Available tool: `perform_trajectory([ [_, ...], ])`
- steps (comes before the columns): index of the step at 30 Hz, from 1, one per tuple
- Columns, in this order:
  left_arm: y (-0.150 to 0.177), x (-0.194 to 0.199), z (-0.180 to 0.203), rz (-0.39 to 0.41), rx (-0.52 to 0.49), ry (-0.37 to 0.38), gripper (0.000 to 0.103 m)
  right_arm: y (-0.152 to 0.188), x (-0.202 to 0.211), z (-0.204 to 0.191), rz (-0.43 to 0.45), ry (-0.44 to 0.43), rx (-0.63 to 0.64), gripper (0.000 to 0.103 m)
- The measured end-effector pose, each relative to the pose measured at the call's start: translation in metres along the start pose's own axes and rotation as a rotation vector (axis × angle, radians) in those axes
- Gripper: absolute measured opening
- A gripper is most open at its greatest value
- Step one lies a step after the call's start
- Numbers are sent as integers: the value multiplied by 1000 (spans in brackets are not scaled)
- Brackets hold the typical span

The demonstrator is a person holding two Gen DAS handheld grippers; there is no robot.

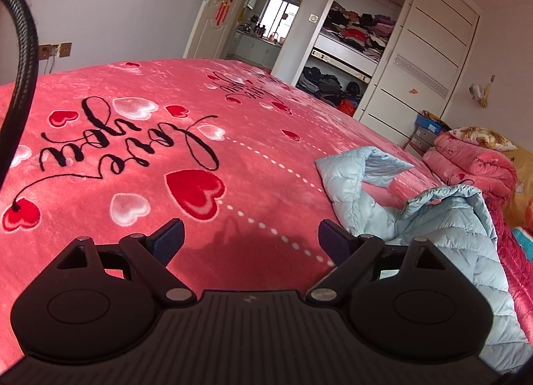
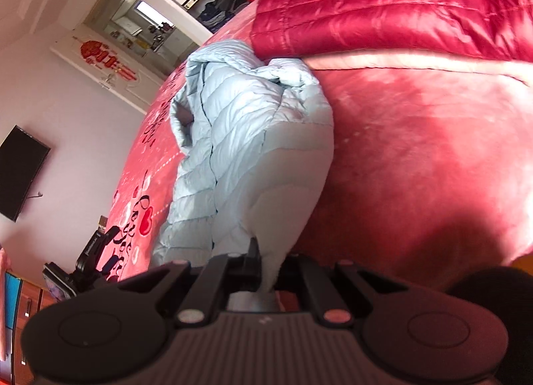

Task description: Fold large clothes

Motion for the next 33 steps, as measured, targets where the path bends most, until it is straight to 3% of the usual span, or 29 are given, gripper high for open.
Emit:
perform_trajectory([
  [6,17,-1,30,-39,-113,57,103,5,30,24,42,98,-30,0],
  [9,26,-2,45,-64,-160,83,103,7,24,25,23,152,-11,7],
  [11,28,-4,52,-77,-182,97,103,8,24,22,32,181,26,16],
  [13,25,-7,56,-71,-206,89,103,4,32,16,55,197,82,39],
  [16,22,-11,65,-81,-223,73,103,-10,44,3,113,219,195,53],
  [17,19,-13,69,-84,-222,76,103,-19,43,-5,135,219,239,57],
  [19,15,-17,80,-91,-228,78,103,-31,43,-18,174,177,292,75],
  [21,14,-19,98,-88,-254,64,103,-43,28,-28,198,111,314,82],
  [26,-8,-44,132,-70,-276,37,103,-61,-46,-36,187,-25,334,86],
  [33,-32,-113,172,-70,-312,-47,103,-48,-134,-12,129,-64,376,86],
])
Point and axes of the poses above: each gripper's, at about its wrist camera, not at the fingertips, and x roughly against the way its jaws point, z to its right, y to its underside, the point moved 7 cm from there along -x, roughly the way its jaws point, and after that the axes turned 14 degrees about -y, right-handed, at the moved point
